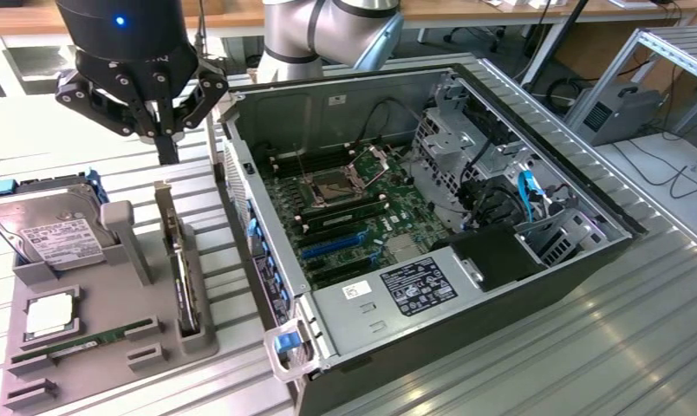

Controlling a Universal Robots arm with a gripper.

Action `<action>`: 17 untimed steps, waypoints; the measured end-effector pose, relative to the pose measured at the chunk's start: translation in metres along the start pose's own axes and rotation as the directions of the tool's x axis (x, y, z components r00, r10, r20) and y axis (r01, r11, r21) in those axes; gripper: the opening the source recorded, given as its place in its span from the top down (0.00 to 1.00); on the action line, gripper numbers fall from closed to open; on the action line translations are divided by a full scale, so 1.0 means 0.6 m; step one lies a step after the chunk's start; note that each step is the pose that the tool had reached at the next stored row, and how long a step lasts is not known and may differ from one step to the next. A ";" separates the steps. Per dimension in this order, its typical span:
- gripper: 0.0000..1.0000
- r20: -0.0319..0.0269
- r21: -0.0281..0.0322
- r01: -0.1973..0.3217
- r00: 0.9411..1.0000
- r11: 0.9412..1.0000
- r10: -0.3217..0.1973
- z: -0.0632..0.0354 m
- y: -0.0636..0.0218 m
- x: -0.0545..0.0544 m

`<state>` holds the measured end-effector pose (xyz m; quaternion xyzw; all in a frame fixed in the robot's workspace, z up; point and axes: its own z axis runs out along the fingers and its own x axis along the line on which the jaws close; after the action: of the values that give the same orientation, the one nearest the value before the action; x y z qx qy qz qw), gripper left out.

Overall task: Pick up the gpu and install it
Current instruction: 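Reach for the gpu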

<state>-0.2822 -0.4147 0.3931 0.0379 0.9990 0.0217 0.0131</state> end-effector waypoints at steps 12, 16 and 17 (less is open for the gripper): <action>0.89 0.000 0.000 0.000 1.000 1.000 0.000 0.000 -0.007 -0.001; 0.89 0.000 0.000 0.000 1.000 1.000 0.000 0.000 -0.009 -0.001; 0.89 0.000 0.000 0.000 1.000 1.000 0.000 0.000 -0.009 -0.001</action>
<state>-0.2821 -0.4204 0.3931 0.0379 0.9990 0.0217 0.0131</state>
